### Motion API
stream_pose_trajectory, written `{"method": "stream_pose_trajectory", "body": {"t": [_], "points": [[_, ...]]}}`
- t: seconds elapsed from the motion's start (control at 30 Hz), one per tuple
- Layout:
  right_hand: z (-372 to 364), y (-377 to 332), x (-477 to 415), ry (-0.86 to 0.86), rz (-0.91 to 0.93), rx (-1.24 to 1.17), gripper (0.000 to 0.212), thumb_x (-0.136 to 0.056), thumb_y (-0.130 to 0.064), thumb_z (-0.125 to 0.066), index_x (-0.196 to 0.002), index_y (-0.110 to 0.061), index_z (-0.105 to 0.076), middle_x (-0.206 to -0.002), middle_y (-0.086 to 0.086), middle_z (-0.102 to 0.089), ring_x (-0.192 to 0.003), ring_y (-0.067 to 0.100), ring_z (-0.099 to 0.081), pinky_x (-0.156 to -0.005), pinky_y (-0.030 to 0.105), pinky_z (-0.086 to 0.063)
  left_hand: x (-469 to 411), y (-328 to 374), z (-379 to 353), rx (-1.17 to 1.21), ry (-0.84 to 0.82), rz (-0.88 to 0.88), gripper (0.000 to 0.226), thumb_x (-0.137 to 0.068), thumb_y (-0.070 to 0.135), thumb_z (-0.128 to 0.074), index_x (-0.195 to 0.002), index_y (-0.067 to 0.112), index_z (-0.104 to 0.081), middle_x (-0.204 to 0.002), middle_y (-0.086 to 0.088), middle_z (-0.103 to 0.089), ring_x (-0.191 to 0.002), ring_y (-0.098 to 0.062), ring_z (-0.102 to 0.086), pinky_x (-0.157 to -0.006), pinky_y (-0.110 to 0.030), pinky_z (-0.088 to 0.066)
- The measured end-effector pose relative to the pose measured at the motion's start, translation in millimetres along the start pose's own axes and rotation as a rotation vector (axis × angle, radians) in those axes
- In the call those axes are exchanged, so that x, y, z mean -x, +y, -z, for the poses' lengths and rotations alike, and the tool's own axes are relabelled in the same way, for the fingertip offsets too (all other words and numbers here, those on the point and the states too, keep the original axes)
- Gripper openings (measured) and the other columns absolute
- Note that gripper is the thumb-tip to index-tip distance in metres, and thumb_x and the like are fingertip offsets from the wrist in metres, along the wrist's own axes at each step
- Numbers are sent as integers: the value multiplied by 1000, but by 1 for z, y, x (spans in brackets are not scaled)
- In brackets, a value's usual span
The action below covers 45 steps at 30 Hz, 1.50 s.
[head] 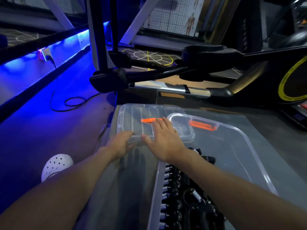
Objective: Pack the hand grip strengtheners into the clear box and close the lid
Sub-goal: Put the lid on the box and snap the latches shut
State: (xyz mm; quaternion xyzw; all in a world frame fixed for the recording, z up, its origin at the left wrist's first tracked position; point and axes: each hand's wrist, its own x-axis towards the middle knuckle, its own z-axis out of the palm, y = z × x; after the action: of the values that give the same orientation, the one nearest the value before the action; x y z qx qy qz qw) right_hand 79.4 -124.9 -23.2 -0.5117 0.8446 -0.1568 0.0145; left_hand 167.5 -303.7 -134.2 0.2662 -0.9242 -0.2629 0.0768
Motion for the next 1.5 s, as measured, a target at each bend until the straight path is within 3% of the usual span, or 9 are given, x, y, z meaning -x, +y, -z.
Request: {"method": "stream_pose_trajectory", "body": {"t": [0.2,0.37,0.63,0.83,1.03,1.27,1.37,1.43,1.5], "points": [[-2,0,2,7,8,-43,60,-94,-53,-37,-147,-24,-32,-153,-5,-33,-147,19,-3,-119,42,-17,-14,-24,-21,-277,-42,62,53,-90,17,-56,-141,21,-42,-145,4,-41,-137,-19,-36,-105,-41,-33],[1,0,4,3,-6,-80,54,-97,-48,-38,-142,-19,-39,-148,-3,-37,-145,16,-5,-118,43,-21,-16,-23,-19,-466,30,20,32,-92,24,-55,-123,26,-51,-131,4,-49,-130,-17,-40,-96,-36,-29],[-1,-1,2,22,18,-128,47,-96,-45,-37,-134,-20,-48,-138,-2,-43,-140,17,-16,-112,47,-30,26,-19,6,-408,102,-186,31,-87,33,-66,-114,20,-59,-116,3,-59,-119,-20,-52,-108,-36,-21],[20,-4,8,-54,-39,-189,49,-98,-45,-41,-140,-18,-41,-145,4,-30,-140,22,-21,-114,46,-24,76,49,65,-507,383,-139,26,-83,34,-68,-99,15,-61,-101,-4,-60,-102,-28,-56,-86,-47,-31],[70,14,47,49,1,-278,51,-98,-44,-44,-143,-20,-39,-147,2,-29,-140,19,-24,-114,44,-25,133,125,121,-214,572,234,20,-88,32,-62,-94,18,-48,-106,-5,-59,-109,-29,-52,-91,-41,-30],[129,72,93,126,-131,-436,46,-100,-40,-42,-140,-18,-42,-140,7,-41,-129,23,-38,-110,42,-32,222,238,107,57,574,149,24,-89,37,-63,-93,26,-42,-94,9,-49,-102,-24,-50,-93,-37,-31],[148,85,109,155,-183,-599,29,-101,-34,-40,-121,-18,-52,-116,-1,-55,-104,15,-50,-86,23,-40,240,277,77,-8,513,55,22,-91,41,-59,-100,27,-45,-103,9,-52,-110,-20,-47,-97,-36,-32],[156,90,119,186,-206,-650,36,-98,-40,-39,-97,-11,-59,-91,2,-57,-84,18,-52,-78,38,-44,244,291,56,-20,470,-1,22,-88,42,-59,-99,25,-49,-103,6,-58,-107,-22,-53,-94,-39,-35],[158,97,129,191,-216,-654,45,-93,-45,-39,-94,-5,-60,-85,9,-59,-79,25,-56,-79,46,-47,246,301,39,-80,474,-73,23,-80,44,-59,-91,27,-50,-92,7,-61,-94,-22,-60,-86,-38,-37]]}}
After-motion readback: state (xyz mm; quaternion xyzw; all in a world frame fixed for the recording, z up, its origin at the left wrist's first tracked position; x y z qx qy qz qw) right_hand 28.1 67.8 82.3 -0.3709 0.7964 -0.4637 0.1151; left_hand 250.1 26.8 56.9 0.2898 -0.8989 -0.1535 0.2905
